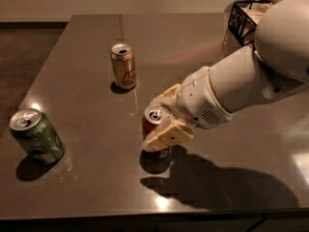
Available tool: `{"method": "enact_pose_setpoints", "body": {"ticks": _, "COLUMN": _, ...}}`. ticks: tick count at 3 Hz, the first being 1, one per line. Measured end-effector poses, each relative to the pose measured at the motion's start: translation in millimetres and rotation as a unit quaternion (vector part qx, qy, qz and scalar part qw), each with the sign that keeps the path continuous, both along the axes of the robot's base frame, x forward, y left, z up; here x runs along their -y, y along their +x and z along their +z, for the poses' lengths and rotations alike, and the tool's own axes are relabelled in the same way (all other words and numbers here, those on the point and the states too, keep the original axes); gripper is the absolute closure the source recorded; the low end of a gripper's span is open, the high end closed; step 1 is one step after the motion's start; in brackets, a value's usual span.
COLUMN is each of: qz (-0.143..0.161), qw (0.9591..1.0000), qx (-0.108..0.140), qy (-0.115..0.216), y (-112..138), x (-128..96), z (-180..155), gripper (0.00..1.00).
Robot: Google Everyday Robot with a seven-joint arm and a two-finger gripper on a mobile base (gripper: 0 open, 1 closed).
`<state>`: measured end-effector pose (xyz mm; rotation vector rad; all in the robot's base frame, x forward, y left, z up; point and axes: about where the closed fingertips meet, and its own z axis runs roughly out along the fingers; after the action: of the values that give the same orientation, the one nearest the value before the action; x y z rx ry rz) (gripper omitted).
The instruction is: Move coke can near green can
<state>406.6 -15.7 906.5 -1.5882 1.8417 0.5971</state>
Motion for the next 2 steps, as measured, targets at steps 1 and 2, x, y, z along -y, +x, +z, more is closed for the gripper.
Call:
{"method": "enact_pose_setpoints", "body": {"ticks": 1, "qz": 0.001, "qw": 1.0000, "qx": -0.006, "qy": 0.003, "y": 3, "x": -2, "z": 4, "gripper": 0.58}}
{"method": "enact_pose_setpoints", "body": {"ticks": 2, "qz": 0.014, "qw": 0.9997, "qx": -0.006, "qy": 0.016, "y": 8, "x": -16, "z": 20, "gripper": 0.81}}
